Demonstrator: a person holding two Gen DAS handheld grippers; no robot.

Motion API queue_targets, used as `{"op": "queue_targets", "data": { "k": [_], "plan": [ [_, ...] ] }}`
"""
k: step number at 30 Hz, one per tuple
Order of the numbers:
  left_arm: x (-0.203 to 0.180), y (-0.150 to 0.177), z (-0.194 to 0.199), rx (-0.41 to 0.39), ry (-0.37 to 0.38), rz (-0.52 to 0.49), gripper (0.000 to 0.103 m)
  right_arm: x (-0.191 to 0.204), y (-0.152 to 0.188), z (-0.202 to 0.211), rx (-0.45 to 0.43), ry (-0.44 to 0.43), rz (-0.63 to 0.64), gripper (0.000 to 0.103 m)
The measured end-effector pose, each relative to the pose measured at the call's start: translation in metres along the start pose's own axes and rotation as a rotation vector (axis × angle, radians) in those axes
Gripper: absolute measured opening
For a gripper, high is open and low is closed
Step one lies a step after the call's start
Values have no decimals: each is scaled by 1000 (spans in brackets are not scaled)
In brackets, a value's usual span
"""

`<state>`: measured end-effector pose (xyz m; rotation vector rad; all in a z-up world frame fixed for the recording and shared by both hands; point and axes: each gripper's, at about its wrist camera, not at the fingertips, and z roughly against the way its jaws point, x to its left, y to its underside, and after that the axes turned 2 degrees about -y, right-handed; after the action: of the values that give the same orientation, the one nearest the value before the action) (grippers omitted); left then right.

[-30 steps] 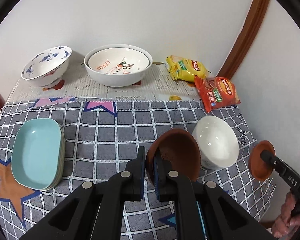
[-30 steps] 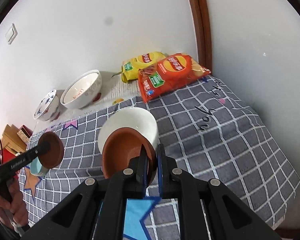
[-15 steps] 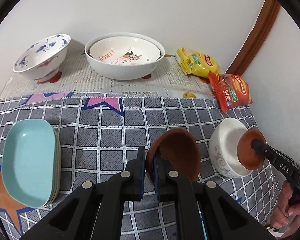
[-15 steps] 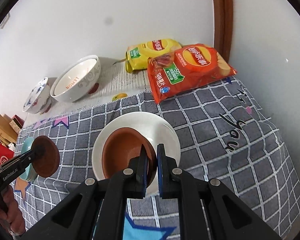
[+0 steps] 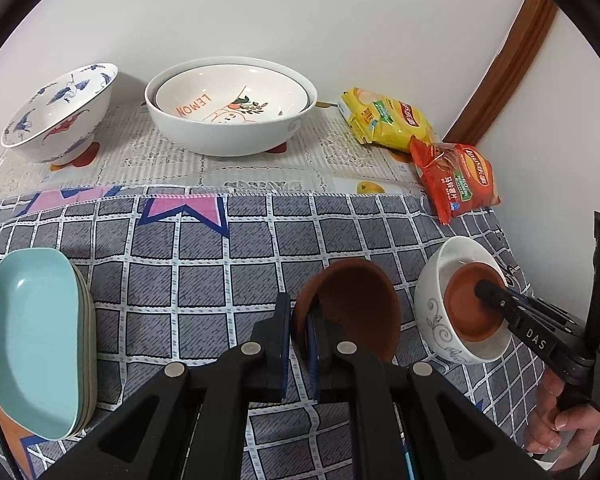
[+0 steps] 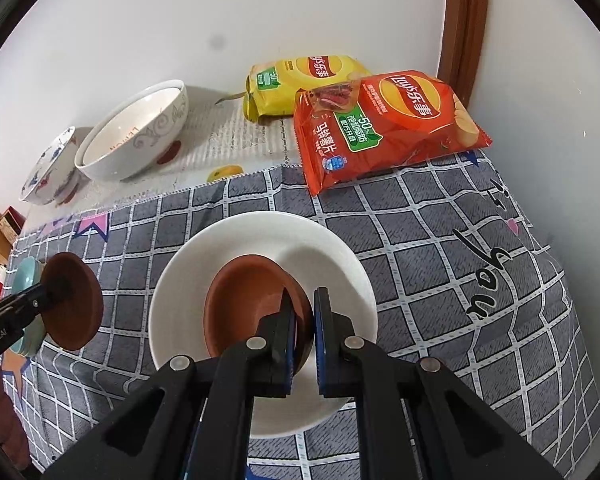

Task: Organize plates and bowls
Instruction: 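Lower the right gripper's brown dish into the white bowl while the left gripper holds its dish, then open the right gripper in the bowl while the left gripper brings its dish over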

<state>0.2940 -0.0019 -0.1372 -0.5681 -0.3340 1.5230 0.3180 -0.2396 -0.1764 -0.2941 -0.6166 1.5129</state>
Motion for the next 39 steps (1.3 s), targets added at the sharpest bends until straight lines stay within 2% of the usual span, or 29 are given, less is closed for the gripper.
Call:
{"op": "queue_targets", "data": {
  "k": [20,30,39],
  "plan": [
    [-10,4,-9,15,21,-23,8,3,-1,-14,37,15,36,8],
    [-7,8,-12,27,19,-16,8,21,1,-21,50,153,179,10],
    [-2,8,-9,25,20,-5,8,22,-2,-25,76,147,198,13]
  ]
}}
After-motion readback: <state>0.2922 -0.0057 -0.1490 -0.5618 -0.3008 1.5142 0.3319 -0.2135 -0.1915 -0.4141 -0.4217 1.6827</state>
